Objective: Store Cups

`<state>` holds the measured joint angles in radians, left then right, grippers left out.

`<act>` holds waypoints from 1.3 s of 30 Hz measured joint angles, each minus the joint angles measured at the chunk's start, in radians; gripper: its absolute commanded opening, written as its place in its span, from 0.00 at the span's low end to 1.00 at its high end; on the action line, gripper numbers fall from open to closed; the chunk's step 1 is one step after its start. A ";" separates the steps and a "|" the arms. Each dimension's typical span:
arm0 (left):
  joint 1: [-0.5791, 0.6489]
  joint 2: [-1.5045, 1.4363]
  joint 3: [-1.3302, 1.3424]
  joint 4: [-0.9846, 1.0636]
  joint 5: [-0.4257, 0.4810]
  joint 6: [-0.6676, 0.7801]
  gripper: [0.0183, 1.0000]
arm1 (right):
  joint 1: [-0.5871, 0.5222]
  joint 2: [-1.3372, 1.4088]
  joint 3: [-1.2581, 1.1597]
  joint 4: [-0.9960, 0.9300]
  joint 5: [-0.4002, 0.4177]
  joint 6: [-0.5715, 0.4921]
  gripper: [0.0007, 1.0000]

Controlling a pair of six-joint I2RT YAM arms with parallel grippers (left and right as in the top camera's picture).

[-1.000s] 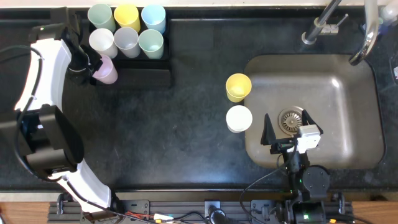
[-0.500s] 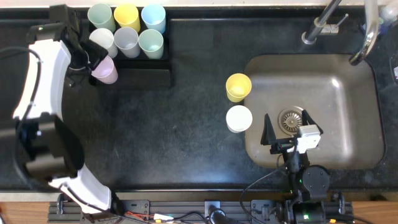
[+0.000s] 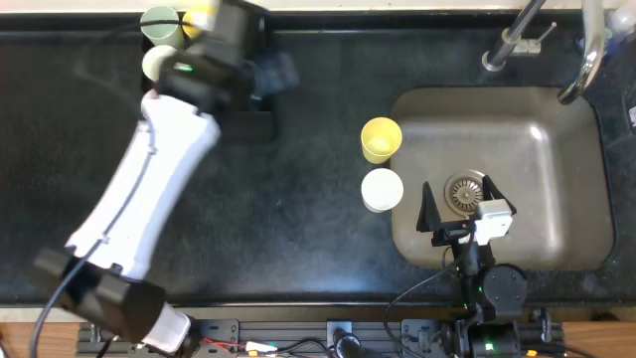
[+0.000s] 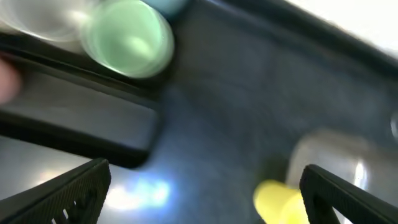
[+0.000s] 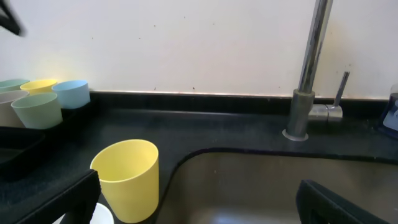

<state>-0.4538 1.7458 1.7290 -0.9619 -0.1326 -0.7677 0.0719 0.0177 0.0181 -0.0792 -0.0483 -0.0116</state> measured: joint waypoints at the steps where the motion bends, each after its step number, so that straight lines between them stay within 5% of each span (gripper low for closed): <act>1: -0.038 0.016 0.000 0.004 0.001 -0.004 1.00 | 0.000 0.000 0.000 0.000 0.000 0.000 1.00; 10: -0.217 0.170 0.000 0.013 0.092 -0.027 1.00 | 0.000 0.000 0.000 0.000 0.000 0.000 1.00; 39: -0.245 0.265 0.000 0.020 0.231 -0.042 1.00 | 0.000 0.000 0.000 0.000 0.000 0.000 1.00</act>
<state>-0.6991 2.0109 1.7290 -0.9421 0.0986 -0.8097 0.0719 0.0177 0.0181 -0.0788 -0.0479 -0.0116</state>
